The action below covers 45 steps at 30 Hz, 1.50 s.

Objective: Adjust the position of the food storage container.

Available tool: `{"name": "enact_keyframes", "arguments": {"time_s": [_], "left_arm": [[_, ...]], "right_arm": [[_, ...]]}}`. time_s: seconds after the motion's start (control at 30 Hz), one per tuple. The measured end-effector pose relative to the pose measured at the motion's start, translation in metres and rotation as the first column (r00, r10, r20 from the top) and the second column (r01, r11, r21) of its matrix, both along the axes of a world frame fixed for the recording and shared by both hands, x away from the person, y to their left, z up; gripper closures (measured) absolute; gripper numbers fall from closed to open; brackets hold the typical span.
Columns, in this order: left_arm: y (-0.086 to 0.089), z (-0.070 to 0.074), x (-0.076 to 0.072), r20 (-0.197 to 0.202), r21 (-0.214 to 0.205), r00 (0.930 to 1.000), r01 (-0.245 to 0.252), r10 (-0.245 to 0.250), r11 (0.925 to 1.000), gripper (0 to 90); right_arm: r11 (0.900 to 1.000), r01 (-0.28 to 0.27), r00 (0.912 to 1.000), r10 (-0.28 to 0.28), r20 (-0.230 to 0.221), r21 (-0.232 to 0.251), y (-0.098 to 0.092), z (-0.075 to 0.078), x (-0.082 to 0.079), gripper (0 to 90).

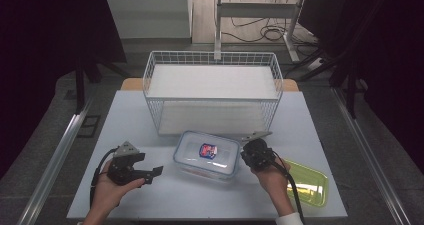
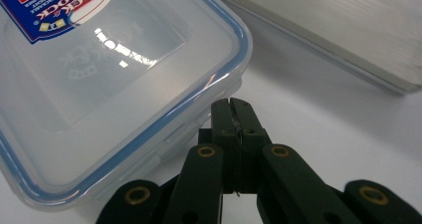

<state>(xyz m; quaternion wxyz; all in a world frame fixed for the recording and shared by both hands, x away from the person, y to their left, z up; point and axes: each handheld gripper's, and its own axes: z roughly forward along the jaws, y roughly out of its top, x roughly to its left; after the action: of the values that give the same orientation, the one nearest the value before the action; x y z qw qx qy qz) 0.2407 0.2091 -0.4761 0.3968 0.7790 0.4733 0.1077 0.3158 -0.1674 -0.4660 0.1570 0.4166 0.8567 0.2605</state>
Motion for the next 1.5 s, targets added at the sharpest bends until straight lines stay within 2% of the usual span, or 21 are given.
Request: {"name": "enact_keyframes", "arguments": {"time_s": [0.13, 0.3, 0.37, 0.5, 0.53, 0.57, 0.6, 0.67, 0.7, 0.73, 0.8, 0.83, 0.87, 0.9, 0.97, 1.03, 1.07, 1.27, 1.3, 1.37, 1.5], "left_arm": [[0.002, 0.000, 0.000, -0.001, -0.005, 1.0000, -0.005, 0.005, 1.0000, 15.9], [0.003, -0.001, 0.000, -0.002, -0.003, 1.0000, -0.005, 0.005, 1.0000, 15.9], [0.004, 0.000, 0.000, 0.000, -0.004, 1.0000, -0.009, 0.009, 1.0000, 15.9], [0.006, 0.001, 0.000, 0.003, -0.006, 0.9999, -0.011, 0.011, 0.9999, 15.9], [0.006, 0.000, 0.000, 0.003, -0.006, 0.9999, -0.013, 0.013, 0.9999, 15.9], [0.006, 0.000, 0.000, 0.003, -0.006, 0.9999, -0.013, 0.013, 0.9999, 15.9], [0.007, 0.000, 0.000, 0.002, -0.005, 0.9999, -0.015, 0.015, 0.9999, 15.9], [0.007, 0.000, 0.000, 0.001, -0.002, 0.9999, -0.013, 0.013, 0.9999, 15.9], [0.007, 0.000, 0.000, 0.002, -0.002, 0.9999, -0.013, 0.013, 0.9999, 15.9], [0.006, 0.000, 0.000, 0.003, -0.002, 0.9999, -0.013, 0.013, 0.9999, 15.9], [0.006, 0.000, 0.000, 0.003, -0.003, 0.9999, -0.014, 0.014, 0.9999, 15.9], [0.006, 0.000, 0.000, 0.003, -0.003, 0.9999, -0.014, 0.014, 0.9999, 15.9], [0.006, -0.001, 0.000, 0.001, -0.001, 0.9999, -0.013, 0.013, 0.9999, 15.9], [0.006, -0.001, 0.000, 0.001, -0.001, 0.9999, -0.013, 0.013, 0.9999, 15.8], [0.006, -0.001, 0.000, -0.001, 0.000, 0.9999, -0.014, 0.014, 0.9999, 15.8], [0.007, -0.001, 0.000, -0.003, -0.006, 0.9999, -0.010, 0.010, 0.9999, 15.9], [0.007, 0.000, 0.001, -0.007, -0.023, 1.0000, -0.004, 0.003, 0.9997, 15.7], [0.005, -0.002, 0.001, -0.007, -0.005, 1.0000, -0.006, 0.006, 1.0000, 15.7], [0.005, -0.002, 0.001, -0.007, -0.005, 1.0000, -0.006, 0.006, 1.0000, 15.7], [0.005, -0.003, 0.001, -0.008, -0.001, 0.9999, -0.007, 0.007, 1.0000, 15.7], [0.004, -0.004, 0.002, -0.013, -0.004, 0.9999, -0.009, 0.009, 1.0000, 15.6]], "right_arm": [[0.9994, -0.031, 0.9995, 0.031, -0.009, 0.015, 0.008, -0.001, 0.000, 89.4], [0.9989, -0.047, 0.9989, 0.047, 0.006, 0.004, 0.015, -0.001, -0.001, 89.4], [0.9977, -0.057, 0.9984, 0.057, 0.009, 0.036, 0.013, 0.002, -0.004, 89.4], [0.9946, -0.084, 0.9961, 0.082, 0.033, 0.062, 0.011, 0.015, -0.018, 89.4], [0.9877, -0.127, 0.9915, 0.124, 0.040, 0.091, 0.013, 0.022, -0.032, 89.4], [0.9877, -0.127, 0.9915, 0.124, 0.040, 0.091, 0.013, 0.022, -0.032, 89.4], [0.9779, -0.179, 0.9839, 0.177, 0.023, 0.108, 0.019, 0.022, -0.045, 89.4], [0.9743, -0.194, 0.9809, 0.194, 0.012, 0.115, 0.021, 0.021, -0.049, 89.4], [0.9663, -0.224, 0.9738, 0.227, -0.009, 0.126, 0.026, 0.018, -0.055, 89.4], [0.9519, -0.277, 0.9582, 0.284, -0.035, 0.131, 0.036, 0.010, -0.063, 89.4], [0.9462, -0.302, 0.9491, 0.310, -0.056, 0.115, 0.043, 0.004, -0.066, 89.4], [0.9462, -0.302, 0.9491, 0.310, -0.056, 0.115, 0.043, 0.004, -0.066, 89.4], [0.9425, -0.318, 0.9419, 0.326, -0.079, 0.102, 0.050, -0.006, -0.064, 89.4], [0.9431, -0.318, 0.9411, 0.327, -0.087, 0.096, 0.052, -0.010, -0.063, 89.4], [0.9456, -0.313, 0.9432, 0.320, -0.088, 0.088, 0.053, -0.013, -0.062, 89.4], [0.9517, -0.297, 0.9496, 0.303, -0.080, 0.076, 0.051, -0.015, -0.058, 89.4], [0.9511, -0.296, 0.9492, 0.303, -0.083, 0.086, 0.049, -0.015, -0.056, 89.4], [0.9653, -0.255, 0.9637, 0.259, -0.066, 0.055, 0.042, -0.015, -0.050, 89.4], [0.9653, -0.255, 0.9637, 0.259, -0.066, 0.055, 0.042, -0.015, -0.050, 89.4], [0.9724, -0.230, 0.9714, 0.232, -0.051, 0.039, 0.039, -0.015, -0.046, 89.4], [0.9761, -0.211, 0.9753, 0.214, -0.056, 0.054, 0.035, -0.016, -0.042, 89.4]]}}
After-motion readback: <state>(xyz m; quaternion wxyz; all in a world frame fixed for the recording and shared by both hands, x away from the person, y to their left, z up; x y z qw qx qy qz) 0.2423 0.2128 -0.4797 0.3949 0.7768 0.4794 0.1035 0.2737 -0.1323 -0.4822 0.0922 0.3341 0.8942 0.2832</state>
